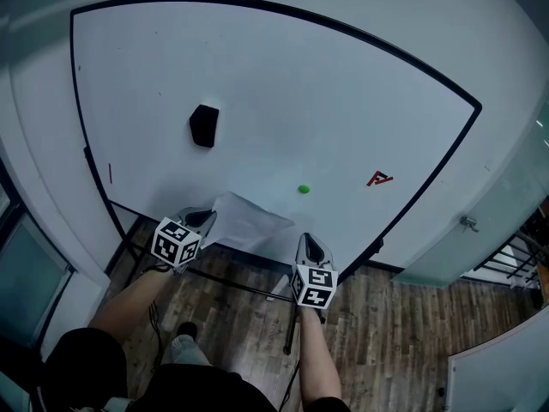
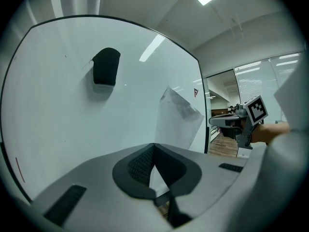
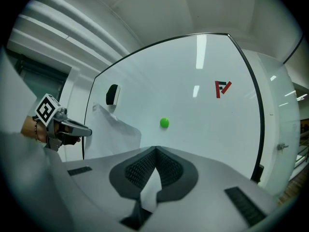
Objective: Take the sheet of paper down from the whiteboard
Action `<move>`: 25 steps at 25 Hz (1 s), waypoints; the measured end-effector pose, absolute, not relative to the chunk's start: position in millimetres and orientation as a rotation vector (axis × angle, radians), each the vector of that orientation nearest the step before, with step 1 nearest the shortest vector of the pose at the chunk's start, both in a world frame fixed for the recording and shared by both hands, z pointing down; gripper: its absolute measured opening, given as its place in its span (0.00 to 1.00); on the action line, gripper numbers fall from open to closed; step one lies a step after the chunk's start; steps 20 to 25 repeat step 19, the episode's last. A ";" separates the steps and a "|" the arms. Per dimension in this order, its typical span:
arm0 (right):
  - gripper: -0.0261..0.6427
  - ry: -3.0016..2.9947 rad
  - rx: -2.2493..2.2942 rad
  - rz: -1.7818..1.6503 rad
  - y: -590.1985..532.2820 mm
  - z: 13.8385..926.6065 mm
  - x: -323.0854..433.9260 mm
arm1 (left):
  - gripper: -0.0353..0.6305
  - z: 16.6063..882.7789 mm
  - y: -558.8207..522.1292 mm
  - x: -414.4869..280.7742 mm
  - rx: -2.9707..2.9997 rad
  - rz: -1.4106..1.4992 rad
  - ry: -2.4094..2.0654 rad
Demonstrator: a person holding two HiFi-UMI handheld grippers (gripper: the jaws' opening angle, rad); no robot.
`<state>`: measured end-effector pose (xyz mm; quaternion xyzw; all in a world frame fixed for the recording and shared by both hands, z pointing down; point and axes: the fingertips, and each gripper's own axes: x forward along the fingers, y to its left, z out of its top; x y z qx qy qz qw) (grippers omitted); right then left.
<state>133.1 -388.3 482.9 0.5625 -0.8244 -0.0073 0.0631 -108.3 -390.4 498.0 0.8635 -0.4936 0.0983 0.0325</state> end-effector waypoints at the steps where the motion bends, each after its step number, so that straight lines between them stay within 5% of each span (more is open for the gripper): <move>1: 0.08 -2.489 1.699 -0.018 -387.4 484.0 133.4 | 0.08 498.9 -389.9 -107.6 2.659 0.304 -1.514; 25: 0.08 -2.476 1.691 0.054 -382.2 509.8 138.1 | 0.08 510.2 -388.8 -95.5 2.660 0.320 -1.472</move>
